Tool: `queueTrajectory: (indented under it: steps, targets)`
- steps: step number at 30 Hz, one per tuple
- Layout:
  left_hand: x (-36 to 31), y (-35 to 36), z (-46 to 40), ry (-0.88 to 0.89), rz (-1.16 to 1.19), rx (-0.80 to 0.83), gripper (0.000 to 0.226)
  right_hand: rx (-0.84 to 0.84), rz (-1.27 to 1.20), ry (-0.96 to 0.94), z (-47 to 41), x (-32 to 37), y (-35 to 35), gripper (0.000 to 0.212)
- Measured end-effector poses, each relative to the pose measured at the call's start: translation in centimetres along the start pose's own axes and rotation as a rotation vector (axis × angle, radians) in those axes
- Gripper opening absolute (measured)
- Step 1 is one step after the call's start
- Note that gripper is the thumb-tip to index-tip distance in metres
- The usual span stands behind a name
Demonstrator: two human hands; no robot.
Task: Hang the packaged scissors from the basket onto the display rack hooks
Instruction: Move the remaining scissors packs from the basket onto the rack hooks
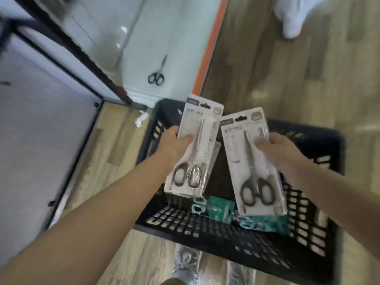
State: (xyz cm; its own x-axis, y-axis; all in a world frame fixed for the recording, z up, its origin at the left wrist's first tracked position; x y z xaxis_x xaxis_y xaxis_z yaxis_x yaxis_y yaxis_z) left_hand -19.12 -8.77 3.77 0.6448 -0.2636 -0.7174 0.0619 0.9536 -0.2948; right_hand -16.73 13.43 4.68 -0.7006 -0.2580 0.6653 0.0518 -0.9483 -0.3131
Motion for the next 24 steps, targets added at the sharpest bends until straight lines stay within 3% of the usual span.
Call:
queueTrajectory:
  steps: [8,13,18,24]
  targets:
    - [-22.9,-15.3,16.1,0.16,0.066,-0.249,0.004,0.162,0.054,-0.338,16.0,27.6,-4.6,0.024]
    - [-31.6,-23.4,30.6,0.279,0.149,-0.462,0.018,0.294,0.114,-0.628,28.5,40.2,-4.9,0.025]
    - [-29.9,-27.3,43.5,0.286,0.369,-0.719,0.01,0.486,0.048,-0.809,40.4,42.4,-3.4,0.012]
    - [-16.6,-26.4,53.1,0.087,0.749,-0.897,0.013,0.768,0.136,-0.713,45.0,32.2,3.5,0.025]
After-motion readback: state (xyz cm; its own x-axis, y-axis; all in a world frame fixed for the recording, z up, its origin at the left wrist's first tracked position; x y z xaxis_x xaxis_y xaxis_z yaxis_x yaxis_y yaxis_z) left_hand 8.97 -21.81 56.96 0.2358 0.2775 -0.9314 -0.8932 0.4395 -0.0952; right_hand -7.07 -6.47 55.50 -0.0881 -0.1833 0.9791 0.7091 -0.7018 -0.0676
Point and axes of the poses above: each hand's wrist, its own z-axis away from the middle knuckle, its own y-axis out of the palm, x = y × z, the point moved 4 cm from there along -z, towards the middle knuckle, and after that the axes turned 2 degrees about x, right-handed, at the moved point
